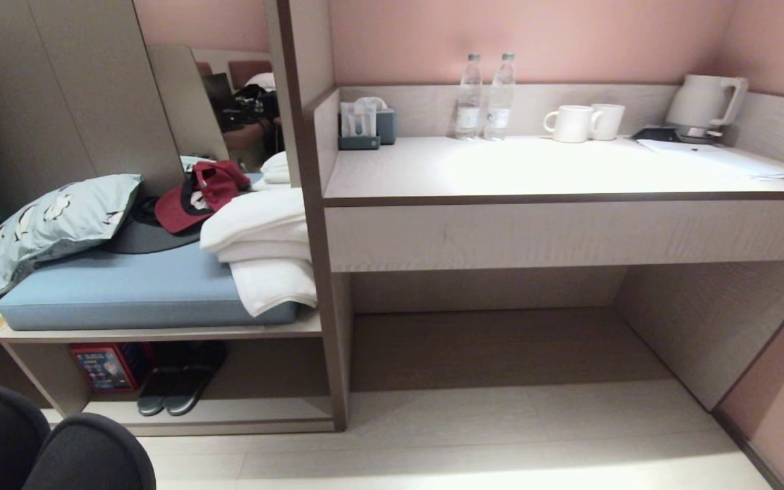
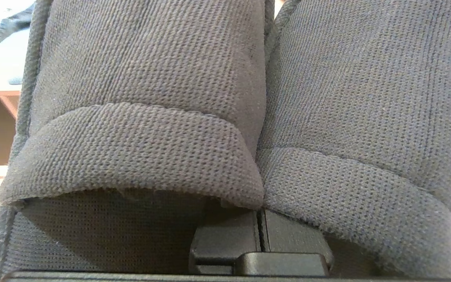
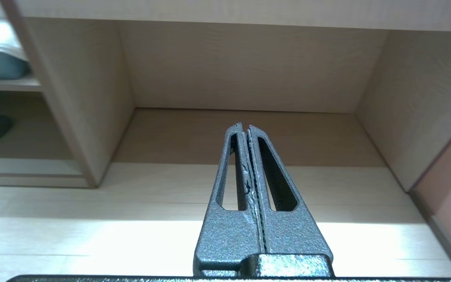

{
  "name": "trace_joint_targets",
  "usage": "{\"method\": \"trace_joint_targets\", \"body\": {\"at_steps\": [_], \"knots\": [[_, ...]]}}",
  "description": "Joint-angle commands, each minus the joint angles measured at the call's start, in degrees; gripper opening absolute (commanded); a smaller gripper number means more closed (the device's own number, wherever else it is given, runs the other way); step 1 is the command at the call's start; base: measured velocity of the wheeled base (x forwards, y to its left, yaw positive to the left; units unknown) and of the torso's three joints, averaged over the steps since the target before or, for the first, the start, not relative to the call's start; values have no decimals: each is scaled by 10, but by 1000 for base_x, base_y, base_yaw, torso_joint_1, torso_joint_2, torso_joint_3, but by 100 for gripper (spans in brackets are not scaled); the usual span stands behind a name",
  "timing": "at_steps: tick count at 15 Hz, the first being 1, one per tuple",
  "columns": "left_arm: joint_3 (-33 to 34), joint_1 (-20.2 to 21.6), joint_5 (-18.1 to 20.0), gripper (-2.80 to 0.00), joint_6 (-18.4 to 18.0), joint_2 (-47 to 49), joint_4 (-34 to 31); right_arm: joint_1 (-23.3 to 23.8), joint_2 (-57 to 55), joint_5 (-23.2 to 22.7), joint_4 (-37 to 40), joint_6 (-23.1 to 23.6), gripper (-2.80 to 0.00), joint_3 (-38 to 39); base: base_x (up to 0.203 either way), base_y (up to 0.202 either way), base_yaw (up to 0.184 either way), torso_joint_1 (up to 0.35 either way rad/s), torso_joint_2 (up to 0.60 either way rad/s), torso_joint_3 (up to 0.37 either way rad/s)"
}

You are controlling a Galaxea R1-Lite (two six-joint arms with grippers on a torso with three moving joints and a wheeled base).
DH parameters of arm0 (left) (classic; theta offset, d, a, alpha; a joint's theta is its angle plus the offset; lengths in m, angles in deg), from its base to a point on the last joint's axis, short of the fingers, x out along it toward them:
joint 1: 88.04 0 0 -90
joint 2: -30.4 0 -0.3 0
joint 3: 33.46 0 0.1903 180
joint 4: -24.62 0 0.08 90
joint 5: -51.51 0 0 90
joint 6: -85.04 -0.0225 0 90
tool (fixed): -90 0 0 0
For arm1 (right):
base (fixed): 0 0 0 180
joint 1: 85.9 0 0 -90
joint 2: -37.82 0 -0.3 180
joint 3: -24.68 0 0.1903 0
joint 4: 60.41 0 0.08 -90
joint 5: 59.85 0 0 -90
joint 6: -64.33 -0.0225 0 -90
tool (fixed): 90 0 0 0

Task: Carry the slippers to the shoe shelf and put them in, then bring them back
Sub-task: Place the slippers into the shoe cabinet

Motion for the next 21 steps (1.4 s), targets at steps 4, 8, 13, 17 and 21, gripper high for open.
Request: {"method": "trace_joint_targets", "body": {"at_steps": [4,8,13,17,21], "knots": [[0,0,0,-280,0,0,0,0,0,0,0,0,-280,0,0,186,-2,3,3,3],[0,0,0,-280,0,0,0,0,0,0,0,0,-280,0,0,29,1,1,1,1],[0,0,0,-280,0,0,0,0,0,0,0,0,-280,0,0,0,0,0,0,0],[0,0,-1,-280,-1,1,0,0,0,0,0,0,-280,0,0,0,0,0,0,0],[0,0,-1,-280,-1,1,0,0,0,0,0,-1,-280,0,0,0,0,3,1,-47]]}}
